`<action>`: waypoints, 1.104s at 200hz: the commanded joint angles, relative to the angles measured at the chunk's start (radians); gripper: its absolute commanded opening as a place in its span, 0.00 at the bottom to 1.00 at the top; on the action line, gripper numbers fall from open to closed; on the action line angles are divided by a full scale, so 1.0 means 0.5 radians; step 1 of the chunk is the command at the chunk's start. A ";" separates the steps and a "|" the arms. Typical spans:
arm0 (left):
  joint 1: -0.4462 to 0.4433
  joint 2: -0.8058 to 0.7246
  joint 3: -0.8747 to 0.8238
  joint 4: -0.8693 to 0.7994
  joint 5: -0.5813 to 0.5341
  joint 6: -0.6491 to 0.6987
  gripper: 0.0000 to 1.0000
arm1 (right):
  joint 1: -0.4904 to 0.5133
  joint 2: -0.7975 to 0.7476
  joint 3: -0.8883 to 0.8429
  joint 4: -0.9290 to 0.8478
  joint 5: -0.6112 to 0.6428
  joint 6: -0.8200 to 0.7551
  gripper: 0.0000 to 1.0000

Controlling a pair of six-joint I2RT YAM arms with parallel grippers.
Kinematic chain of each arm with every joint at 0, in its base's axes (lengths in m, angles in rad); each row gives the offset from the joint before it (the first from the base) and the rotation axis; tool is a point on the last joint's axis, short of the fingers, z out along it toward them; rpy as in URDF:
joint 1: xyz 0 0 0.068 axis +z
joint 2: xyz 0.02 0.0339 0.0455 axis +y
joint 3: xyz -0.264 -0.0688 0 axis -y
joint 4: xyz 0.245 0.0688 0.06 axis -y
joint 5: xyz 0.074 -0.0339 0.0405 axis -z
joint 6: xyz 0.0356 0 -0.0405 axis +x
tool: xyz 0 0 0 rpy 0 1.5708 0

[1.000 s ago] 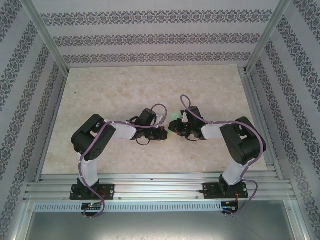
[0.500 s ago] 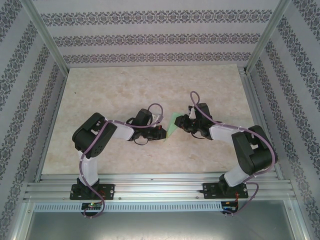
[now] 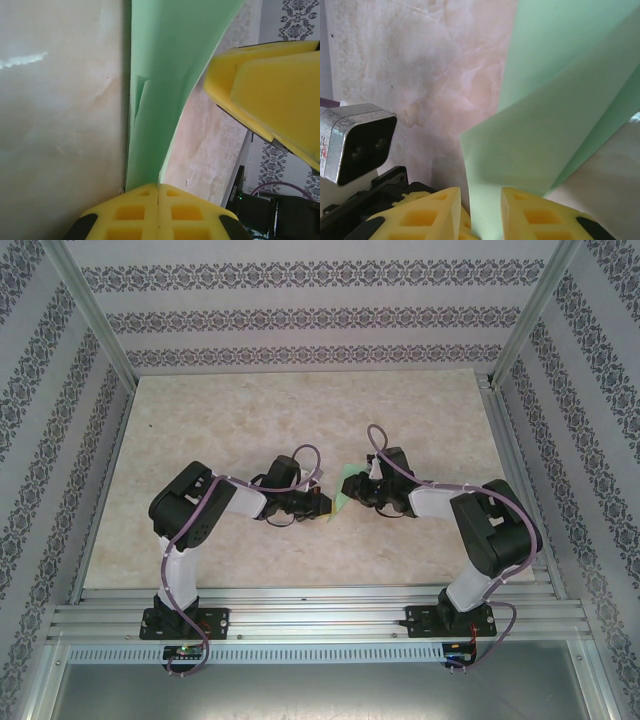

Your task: Fold a paper plane with a square sheet of paper (fold left side to right side)

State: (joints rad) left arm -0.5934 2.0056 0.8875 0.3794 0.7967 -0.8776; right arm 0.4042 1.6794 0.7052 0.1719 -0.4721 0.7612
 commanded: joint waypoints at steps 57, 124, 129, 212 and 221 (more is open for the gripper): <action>0.075 0.069 0.087 0.014 0.067 -0.141 0.00 | 0.011 0.206 0.098 0.189 -0.001 0.003 0.27; 0.086 0.108 0.132 -0.112 0.029 -0.082 0.00 | 0.002 0.218 0.102 0.184 -0.002 -0.008 0.27; 0.088 0.112 0.130 -0.107 0.027 -0.080 0.00 | 0.001 0.211 0.102 0.187 -0.006 -0.008 0.27; 0.105 0.149 0.094 -0.101 -0.001 -0.080 0.00 | 0.037 0.254 0.160 0.173 -0.015 0.005 0.27; 0.109 0.150 0.093 -0.112 -0.007 -0.074 0.00 | 0.039 0.269 0.169 0.149 0.005 0.011 0.27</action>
State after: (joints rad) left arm -0.5602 2.0418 0.9363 0.3473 0.8299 -0.9295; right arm 0.4095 1.7840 0.7589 0.2371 -0.4725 0.7620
